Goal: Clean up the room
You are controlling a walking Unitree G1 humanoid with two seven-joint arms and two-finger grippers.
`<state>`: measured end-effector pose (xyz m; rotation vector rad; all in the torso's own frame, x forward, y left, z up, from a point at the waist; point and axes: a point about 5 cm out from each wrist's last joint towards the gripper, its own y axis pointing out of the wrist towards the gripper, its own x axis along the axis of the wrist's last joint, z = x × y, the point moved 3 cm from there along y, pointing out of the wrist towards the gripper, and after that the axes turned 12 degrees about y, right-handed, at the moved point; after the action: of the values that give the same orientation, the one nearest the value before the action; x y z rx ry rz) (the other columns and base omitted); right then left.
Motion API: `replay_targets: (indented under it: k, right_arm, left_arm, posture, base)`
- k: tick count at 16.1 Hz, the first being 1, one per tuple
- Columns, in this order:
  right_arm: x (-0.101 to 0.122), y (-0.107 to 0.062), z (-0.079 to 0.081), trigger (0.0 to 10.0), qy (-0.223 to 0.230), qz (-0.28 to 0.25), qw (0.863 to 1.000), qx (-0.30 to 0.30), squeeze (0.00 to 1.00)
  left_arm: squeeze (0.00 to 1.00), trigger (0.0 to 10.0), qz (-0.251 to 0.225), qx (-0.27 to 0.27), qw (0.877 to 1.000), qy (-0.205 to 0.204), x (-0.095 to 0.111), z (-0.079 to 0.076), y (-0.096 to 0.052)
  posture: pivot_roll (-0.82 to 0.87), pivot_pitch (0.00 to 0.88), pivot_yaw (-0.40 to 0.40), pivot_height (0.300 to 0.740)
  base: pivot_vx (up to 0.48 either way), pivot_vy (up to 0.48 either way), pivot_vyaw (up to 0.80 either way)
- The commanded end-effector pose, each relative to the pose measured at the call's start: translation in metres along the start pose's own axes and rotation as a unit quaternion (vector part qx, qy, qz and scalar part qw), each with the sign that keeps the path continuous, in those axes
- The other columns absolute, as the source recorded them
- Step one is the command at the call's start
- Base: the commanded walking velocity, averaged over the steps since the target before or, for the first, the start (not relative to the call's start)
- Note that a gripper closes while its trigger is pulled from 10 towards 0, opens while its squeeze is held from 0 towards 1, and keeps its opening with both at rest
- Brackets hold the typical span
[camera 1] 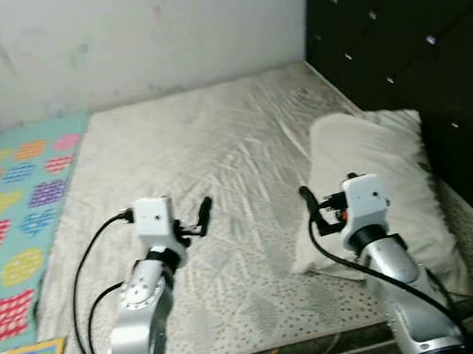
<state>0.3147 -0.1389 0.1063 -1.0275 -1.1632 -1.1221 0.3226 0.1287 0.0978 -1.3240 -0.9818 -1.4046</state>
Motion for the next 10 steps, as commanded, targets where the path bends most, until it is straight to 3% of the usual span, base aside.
replay_targets:
  k: [1,5,10]
  right_arm:
    - [0.0057,0.0016,0.0044,10.0,0.001,-0.012,1.000,0.008,0.00]
    - [0.0071,0.0016,0.0038,10.0,-0.004,-0.014,1.000,0.008,0.00]
    - [0.0070,0.0013,0.0034,10.0,-0.005,-0.014,1.000,0.008,0.00]
  left_arm:
    - [0.00,10.0,0.008,0.001,1.000,0.003,-0.0032,0.0016,0.0003]
    - [0.00,10.0,0.002,-0.008,1.000,0.020,-0.0010,-0.0004,0.0026]
    - [0.00,10.0,0.001,-0.011,1.000,0.017,-0.0010,-0.0032,0.0027]
  posture:
    - [-0.21,0.000,0.072,0.740]
    - [-0.21,0.000,0.072,0.740]
    - [-0.22,0.000,0.074,0.740]
  base:
    - [0.000,0.000,0.00]
    - [0.000,0.000,0.00]
    - [0.000,-0.328,0.00]
